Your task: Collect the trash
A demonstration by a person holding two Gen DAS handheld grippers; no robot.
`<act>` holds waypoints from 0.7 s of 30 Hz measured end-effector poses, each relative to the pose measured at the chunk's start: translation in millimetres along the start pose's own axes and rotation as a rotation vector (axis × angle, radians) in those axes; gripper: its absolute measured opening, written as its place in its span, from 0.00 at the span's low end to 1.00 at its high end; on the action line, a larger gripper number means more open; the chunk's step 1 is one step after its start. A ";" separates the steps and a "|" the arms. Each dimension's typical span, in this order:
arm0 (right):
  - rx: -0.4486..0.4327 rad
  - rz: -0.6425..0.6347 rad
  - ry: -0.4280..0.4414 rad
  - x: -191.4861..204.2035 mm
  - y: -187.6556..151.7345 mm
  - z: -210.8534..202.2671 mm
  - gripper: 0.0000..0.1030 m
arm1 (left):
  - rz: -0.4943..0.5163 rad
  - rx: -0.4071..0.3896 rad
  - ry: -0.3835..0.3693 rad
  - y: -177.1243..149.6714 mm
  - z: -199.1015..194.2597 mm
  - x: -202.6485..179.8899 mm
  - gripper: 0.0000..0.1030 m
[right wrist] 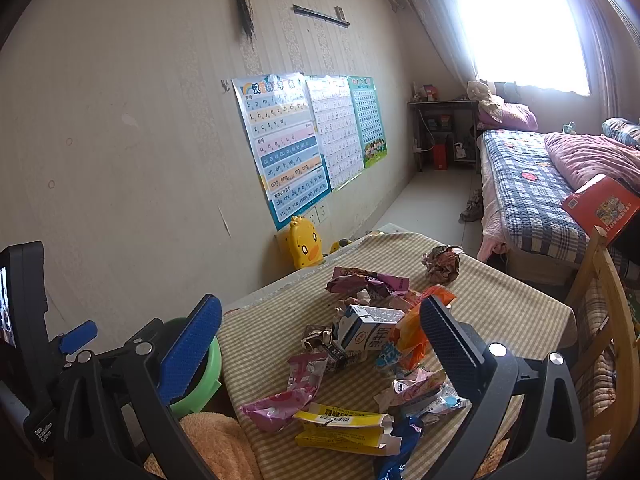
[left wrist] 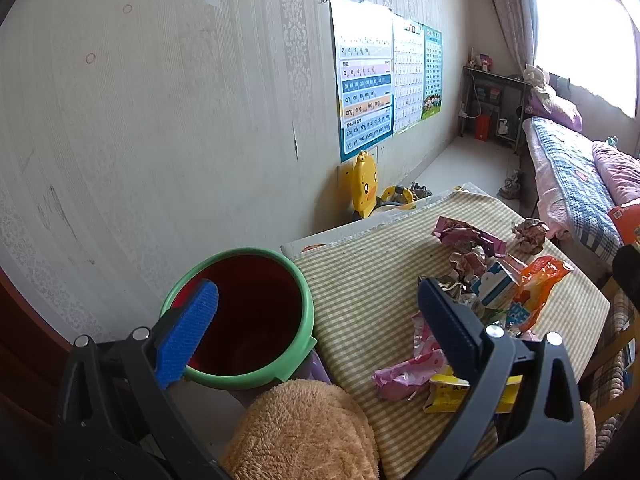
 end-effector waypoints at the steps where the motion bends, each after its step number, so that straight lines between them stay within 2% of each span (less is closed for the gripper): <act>1: 0.001 0.000 0.000 0.3 0.0 0.2 0.93 | 0.001 0.001 0.000 -0.2 0.0 -0.1 0.95; 21: 0.018 0.008 0.007 1.0 -3.9 5.1 0.93 | 0.003 0.009 0.013 -1.3 4.0 1.6 0.95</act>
Point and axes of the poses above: each gripper's, at about its wrist camera, not at the fingertips, and z roughly the way its jaws point, x to its left, y to its top, the point moved 2 cm from there along z, roughly the way its jaws point, and after that the axes turned 2 degrees about -x, right-handed, at the moved point
